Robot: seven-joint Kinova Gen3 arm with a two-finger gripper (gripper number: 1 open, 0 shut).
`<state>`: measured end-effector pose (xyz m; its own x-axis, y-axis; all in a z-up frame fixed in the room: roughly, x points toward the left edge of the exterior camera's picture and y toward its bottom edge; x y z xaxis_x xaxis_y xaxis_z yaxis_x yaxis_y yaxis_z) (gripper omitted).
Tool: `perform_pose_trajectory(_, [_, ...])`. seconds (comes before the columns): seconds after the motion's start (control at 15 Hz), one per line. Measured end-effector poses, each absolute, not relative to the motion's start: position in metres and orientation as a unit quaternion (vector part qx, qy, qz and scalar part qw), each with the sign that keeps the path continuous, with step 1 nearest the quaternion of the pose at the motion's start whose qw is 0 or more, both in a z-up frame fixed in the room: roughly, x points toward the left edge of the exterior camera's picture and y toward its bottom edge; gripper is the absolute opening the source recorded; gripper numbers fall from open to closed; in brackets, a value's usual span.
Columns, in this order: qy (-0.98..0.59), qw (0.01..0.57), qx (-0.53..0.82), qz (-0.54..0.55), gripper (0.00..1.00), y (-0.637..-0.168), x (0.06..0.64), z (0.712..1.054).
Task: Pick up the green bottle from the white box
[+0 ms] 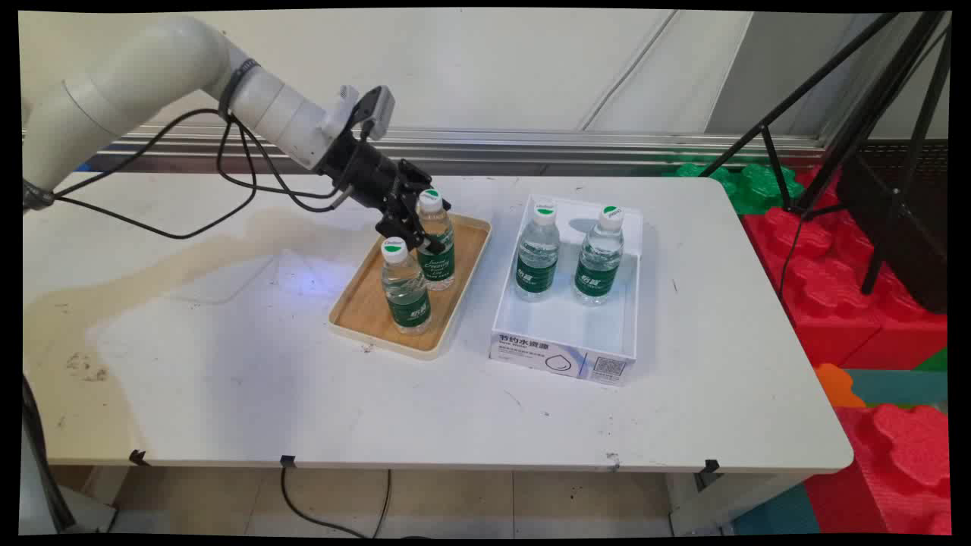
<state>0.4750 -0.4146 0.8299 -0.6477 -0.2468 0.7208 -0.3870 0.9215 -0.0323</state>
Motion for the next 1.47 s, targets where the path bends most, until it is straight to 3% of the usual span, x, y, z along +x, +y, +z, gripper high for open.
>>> perform_pose_trajectory(0.93, [-0.890,0.418,0.145,0.105,1.00,-0.386,0.472,0.922])
perform_pose_trajectory(1.47, [-0.896,0.409,0.142,0.097,1.00,-0.393,0.431,0.916])
